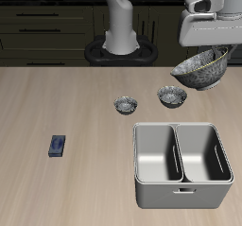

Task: Place the largest bowl in the left side of the drainer

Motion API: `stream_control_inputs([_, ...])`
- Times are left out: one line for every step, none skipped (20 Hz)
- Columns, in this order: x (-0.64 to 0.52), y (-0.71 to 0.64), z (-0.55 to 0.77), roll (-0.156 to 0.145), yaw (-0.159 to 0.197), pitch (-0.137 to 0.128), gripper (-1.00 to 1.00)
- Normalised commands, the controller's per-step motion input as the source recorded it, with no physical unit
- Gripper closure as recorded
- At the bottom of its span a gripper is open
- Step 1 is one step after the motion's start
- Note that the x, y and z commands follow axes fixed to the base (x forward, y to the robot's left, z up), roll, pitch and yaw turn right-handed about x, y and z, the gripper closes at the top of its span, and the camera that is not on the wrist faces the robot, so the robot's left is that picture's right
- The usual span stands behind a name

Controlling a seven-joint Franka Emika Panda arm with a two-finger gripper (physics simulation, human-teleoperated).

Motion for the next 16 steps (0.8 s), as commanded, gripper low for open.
stream_control_inputs([0.18,-0.06,-0.04,-0.058,-0.049,0.004,1.0])
stream_control_inputs([0.15,0.09,-0.09,0.019,0.011,-0.008,1.0])
stream_control_inputs([0.2,0.1,-0.13,0.049,-0.009,0.016,1.0])
stream_control_inputs([-0.09,0.07,-0.05,0.003,-0.006,-0.027,1.0])
stream_control_inputs([0.12,0.11,-0.19,0.045,0.03,0.013,1.0])
stream_control_inputs([-0.05,0.13,-0.25,0.042,-0.05,0.059,1.0])
stream_control_inputs([0.46,0.09,-0.51,0.05,-0.006,0.046,1.0])
stream_control_inputs([-0.1,0.02,-0.01,0.0,0.0,0.0,1.0])
stream_control_inputs([-0.01,0.07,-0.24,0.012,-0.009,0.023,1.0])
stream_control_inputs([0.06,0.05,-0.22,0.013,-0.013,0.033,1.0])
stream_control_inputs([0.32,-0.01,-0.44,-0.005,-0.025,0.061,1.0])
stream_control_inputs([0.0,0.0,0.0,0.0,0.0,0.0,1.0])
stream_control_inputs([-0.05,0.03,-0.08,0.024,-0.004,0.013,1.0])
stream_control_inputs([0.09,-0.06,-0.23,-0.007,-0.022,0.024,1.0])
stream_control_inputs([0.17,-0.14,-0.23,0.015,-0.027,0.024,1.0])
stream_control_inputs([0.26,-0.12,-0.18,-0.03,-0.012,0.031,1.0])
